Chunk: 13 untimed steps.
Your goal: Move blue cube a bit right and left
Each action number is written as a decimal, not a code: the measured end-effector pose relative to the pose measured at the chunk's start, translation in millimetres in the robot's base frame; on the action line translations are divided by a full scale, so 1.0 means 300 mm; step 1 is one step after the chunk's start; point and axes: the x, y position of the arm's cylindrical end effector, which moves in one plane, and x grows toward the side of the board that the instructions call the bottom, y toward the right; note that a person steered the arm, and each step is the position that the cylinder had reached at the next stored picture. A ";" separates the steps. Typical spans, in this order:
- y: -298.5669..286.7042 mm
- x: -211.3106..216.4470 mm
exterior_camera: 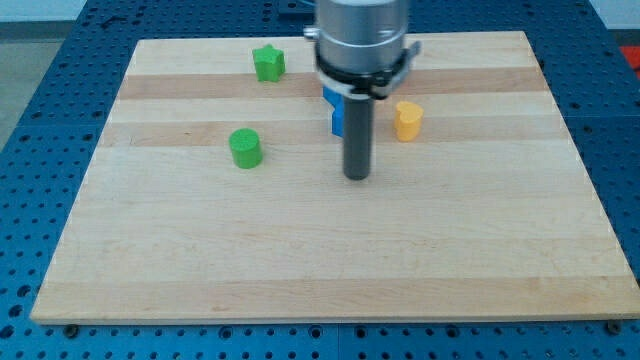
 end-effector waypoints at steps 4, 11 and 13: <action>0.045 -0.191; 0.033 -0.260; 0.031 -0.280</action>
